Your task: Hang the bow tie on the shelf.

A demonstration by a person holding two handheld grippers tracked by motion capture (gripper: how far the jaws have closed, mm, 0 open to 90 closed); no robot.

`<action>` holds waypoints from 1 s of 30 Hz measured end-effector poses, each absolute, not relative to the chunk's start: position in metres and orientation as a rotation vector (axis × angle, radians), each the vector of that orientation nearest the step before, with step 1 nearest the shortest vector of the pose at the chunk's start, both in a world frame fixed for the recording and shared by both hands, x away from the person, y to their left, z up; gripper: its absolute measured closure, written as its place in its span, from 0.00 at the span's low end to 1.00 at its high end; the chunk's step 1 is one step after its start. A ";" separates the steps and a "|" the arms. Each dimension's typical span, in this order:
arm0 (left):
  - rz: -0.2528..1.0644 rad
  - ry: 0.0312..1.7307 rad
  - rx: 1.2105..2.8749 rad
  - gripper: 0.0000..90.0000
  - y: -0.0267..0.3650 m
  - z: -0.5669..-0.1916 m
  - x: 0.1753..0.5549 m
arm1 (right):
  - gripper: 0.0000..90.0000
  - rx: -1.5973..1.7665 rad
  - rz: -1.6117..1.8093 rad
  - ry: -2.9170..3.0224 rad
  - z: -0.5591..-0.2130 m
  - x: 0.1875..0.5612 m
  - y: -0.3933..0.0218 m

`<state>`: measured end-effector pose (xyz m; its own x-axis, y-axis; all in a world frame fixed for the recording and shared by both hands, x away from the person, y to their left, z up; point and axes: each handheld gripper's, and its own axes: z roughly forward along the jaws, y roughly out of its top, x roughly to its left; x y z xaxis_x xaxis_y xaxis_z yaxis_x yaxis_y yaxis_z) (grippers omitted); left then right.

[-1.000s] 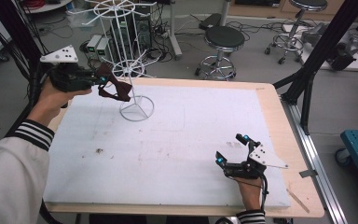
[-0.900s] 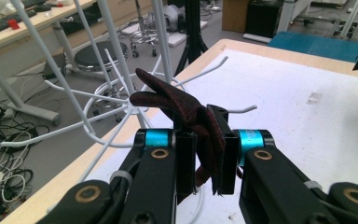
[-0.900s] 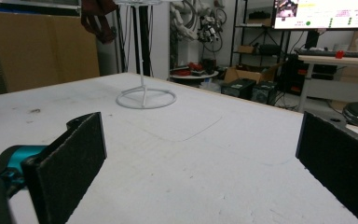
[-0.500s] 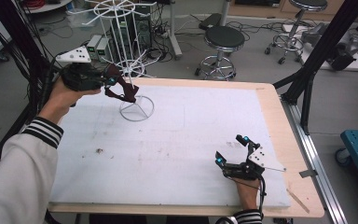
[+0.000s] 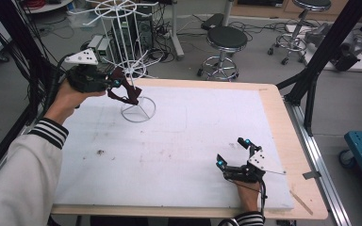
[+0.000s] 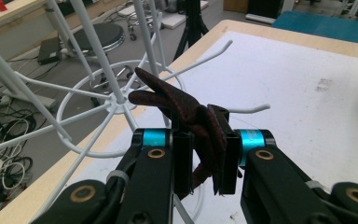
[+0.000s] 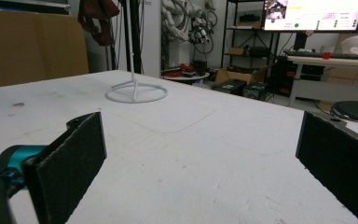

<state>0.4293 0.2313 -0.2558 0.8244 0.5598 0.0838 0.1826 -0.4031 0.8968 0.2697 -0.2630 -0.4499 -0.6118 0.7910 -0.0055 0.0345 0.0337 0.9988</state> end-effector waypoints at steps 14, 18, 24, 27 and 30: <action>0.478 0.555 1.862 0.04 0.235 -0.251 0.413 | 0.01 0.839 1.632 1.717 -0.451 0.270 -0.265; 0.488 0.543 1.799 0.02 0.245 -0.253 0.401 | 0.01 0.838 1.621 1.724 -0.451 0.270 -0.264; 0.500 0.502 1.743 0.02 0.262 -0.262 0.381 | 0.01 0.847 1.608 1.716 -0.451 0.270 -0.265; 0.535 0.461 1.714 0.02 0.270 -0.272 0.364 | 0.01 0.850 1.607 1.714 -0.451 0.270 -0.265; 0.569 0.434 1.679 0.02 0.277 -0.288 0.347 | 0.01 0.853 1.611 1.716 -0.451 0.270 -0.265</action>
